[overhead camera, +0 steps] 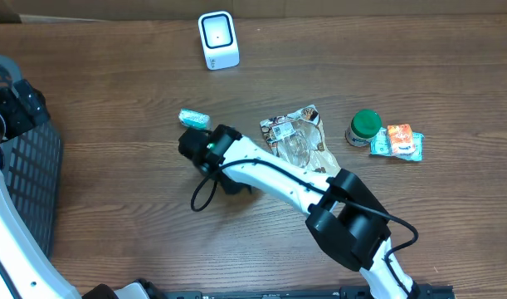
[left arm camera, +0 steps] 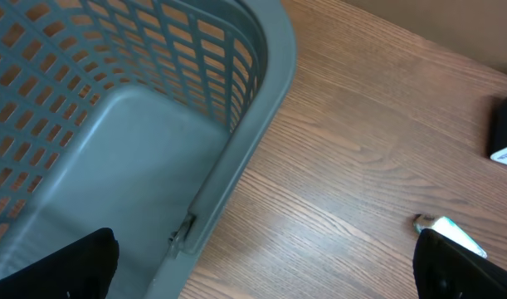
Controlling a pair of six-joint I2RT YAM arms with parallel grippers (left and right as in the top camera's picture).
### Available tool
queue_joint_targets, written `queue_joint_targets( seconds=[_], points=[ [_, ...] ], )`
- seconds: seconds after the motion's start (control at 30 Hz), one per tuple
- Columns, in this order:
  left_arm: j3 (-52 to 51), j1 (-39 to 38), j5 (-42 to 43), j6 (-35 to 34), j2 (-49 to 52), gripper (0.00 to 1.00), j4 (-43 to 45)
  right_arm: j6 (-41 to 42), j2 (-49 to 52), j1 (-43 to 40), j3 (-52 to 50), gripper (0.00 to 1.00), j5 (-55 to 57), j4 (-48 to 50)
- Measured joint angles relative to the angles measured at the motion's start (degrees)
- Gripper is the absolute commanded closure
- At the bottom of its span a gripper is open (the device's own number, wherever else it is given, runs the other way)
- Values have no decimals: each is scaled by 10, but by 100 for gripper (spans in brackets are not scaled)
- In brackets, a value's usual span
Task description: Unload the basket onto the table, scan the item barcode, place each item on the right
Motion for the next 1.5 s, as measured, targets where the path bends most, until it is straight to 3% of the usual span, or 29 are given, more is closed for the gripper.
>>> queue_joint_targets(
  seconds=[0.2,0.5,0.6,0.73,1.33,1.5],
  points=[
    [0,0,0,0,0,0,0,-17,-2,-38,3,50,-77,-5],
    [0,0,0,0,0,1,0,-64,-88,-220,20,39,-165,-19],
    [0,0,0,0,0,0,0,-86,-103,-290,21,42,-174,-15],
    [0,0,0,0,0,0,0,-112,-102,-348,-16,54,-179,33],
    [0,0,0,0,0,1,0,-132,-88,-345,-187,55,-225,130],
    [0,0,0,0,0,1,0,-131,-88,-328,-206,51,-258,154]
  ],
)
